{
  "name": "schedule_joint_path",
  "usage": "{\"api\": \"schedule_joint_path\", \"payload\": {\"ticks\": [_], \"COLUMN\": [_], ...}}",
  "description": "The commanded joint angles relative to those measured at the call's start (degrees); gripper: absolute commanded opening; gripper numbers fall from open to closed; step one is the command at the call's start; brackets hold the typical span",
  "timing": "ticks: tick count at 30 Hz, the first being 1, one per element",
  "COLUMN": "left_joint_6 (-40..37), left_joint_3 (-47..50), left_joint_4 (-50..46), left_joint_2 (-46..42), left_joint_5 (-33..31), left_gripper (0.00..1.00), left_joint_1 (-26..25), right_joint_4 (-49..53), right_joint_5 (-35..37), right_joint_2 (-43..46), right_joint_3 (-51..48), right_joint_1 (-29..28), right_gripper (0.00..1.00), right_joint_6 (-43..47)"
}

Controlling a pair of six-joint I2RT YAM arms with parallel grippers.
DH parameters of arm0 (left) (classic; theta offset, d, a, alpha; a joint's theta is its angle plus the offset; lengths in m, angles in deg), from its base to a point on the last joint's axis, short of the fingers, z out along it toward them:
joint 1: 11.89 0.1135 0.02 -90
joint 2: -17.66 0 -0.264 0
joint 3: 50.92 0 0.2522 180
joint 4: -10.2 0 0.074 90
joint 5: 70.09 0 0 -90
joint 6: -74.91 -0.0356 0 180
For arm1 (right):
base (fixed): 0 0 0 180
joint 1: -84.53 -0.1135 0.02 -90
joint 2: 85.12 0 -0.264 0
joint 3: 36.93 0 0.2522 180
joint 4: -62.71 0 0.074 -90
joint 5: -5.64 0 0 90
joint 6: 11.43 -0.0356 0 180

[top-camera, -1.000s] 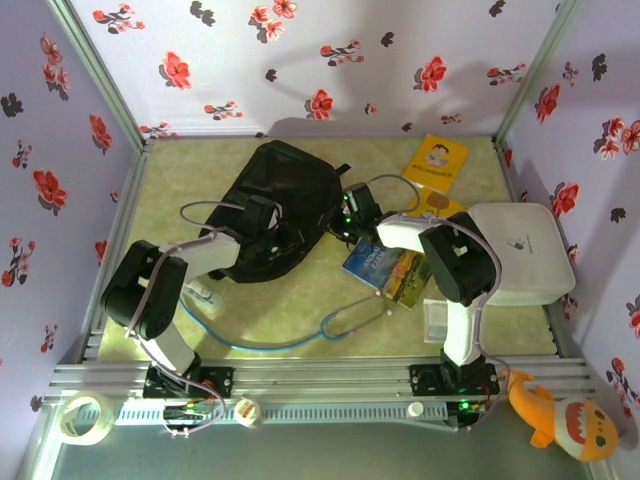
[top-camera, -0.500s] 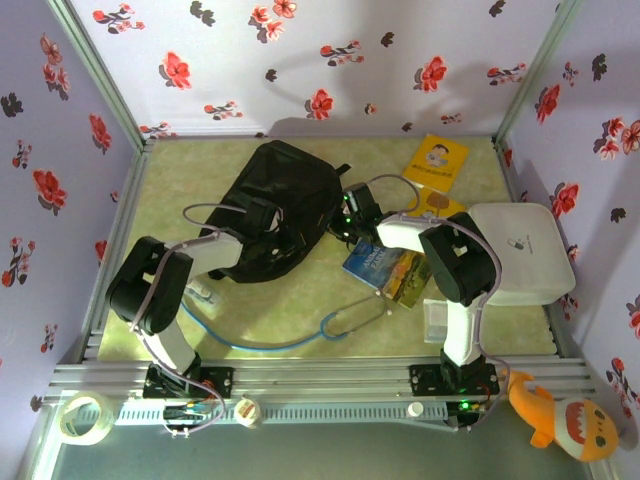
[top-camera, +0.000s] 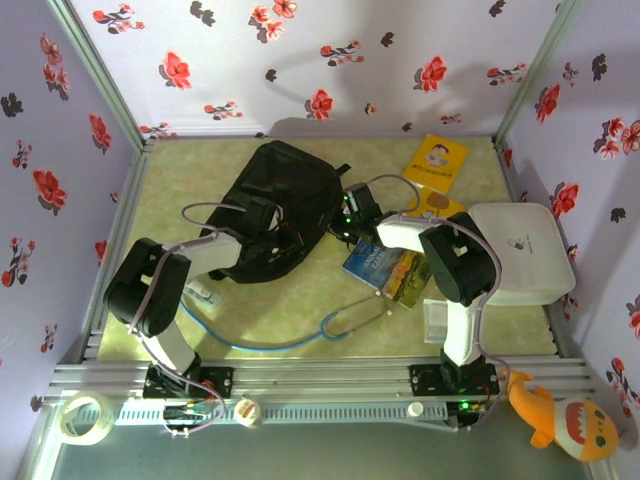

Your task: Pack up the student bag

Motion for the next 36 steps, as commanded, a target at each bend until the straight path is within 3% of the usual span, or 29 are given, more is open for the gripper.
{"api": "schedule_joint_path", "payload": {"ticks": [1,19,28,36], "left_joint_6": [-0.49,-6.15,-6.04,-6.44], "left_joint_3": [1.31,3.56,3.24,4.67], "left_joint_4": [0.89,-10.90,-9.23,-18.12], "left_joint_2": [-3.42,-10.12,-10.38,-13.99], "left_joint_5": [0.18,-10.07,-9.24,-18.44], "left_gripper": [0.00,0.00,0.00,0.00], "left_joint_1": [0.00,0.34,0.35,1.05], "right_joint_4": [4.63,7.31,6.94,9.82], "right_joint_5": [1.69,4.59,4.04,7.01], "right_joint_2": [-0.13,-1.09,-1.26,-1.42], "right_joint_3": [0.11,1.65,1.51,2.60], "right_joint_1": [-0.34,-0.25,-0.33,-0.25], "right_gripper": [0.24,0.20,0.20,0.13], "right_joint_6": [1.27,1.88,1.62,2.84]}}
